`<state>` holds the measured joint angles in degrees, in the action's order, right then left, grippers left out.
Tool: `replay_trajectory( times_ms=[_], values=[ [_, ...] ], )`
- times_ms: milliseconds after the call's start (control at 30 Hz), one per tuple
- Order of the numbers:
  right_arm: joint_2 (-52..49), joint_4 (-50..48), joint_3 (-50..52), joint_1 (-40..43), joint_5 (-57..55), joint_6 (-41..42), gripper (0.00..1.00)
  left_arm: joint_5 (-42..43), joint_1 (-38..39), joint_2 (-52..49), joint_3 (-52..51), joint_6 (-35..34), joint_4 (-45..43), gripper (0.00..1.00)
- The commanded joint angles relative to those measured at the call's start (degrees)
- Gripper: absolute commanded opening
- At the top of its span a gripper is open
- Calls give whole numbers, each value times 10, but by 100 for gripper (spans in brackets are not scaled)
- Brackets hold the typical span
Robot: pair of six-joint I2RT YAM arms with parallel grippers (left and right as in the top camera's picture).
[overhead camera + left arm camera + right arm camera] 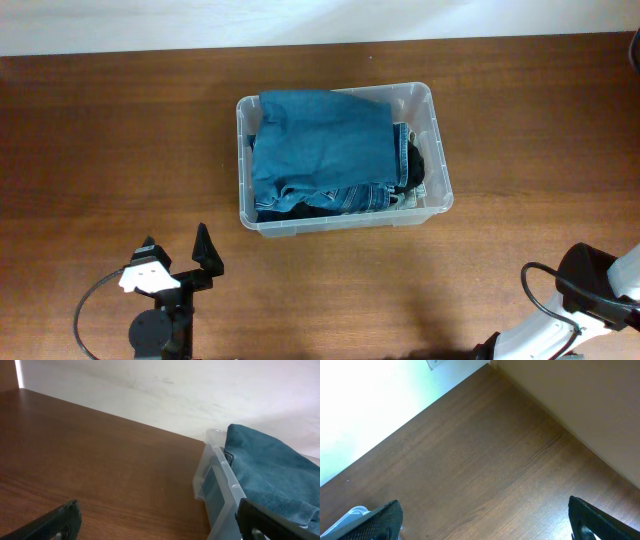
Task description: Pack container
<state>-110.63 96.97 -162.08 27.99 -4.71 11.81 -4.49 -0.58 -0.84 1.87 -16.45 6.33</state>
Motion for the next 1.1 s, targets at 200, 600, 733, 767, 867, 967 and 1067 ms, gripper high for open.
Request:
replay_trajectory(
  times_ms=[200, 600, 733, 767, 867, 967, 1067],
  values=[
    [100, 3, 1, -3, -3, 0, 98, 6, -3, 5, -5, 9, -3, 99],
    [350, 3, 1, -3, -3, 0, 98, 6, -3, 5, -5, 9, -3, 99],
    [408, 3, 1, -3, -3, 0, 98, 6, -3, 5, -5, 9, -3, 100],
    [419, 3, 1, -3, -3, 0, 98, 6, -3, 5, -5, 9, -3, 99],
    [447, 3, 1, -3, -3, 0, 98, 6, -3, 5, -5, 9, -3, 99],
    [466, 3, 1, -15, -3, 0, 98, 6, -3, 5, -5, 9, -3, 99],
    [488, 2, 1, -51, -7, 0, 98, 6, -3, 5, -5, 9, -3, 99]
  ],
)
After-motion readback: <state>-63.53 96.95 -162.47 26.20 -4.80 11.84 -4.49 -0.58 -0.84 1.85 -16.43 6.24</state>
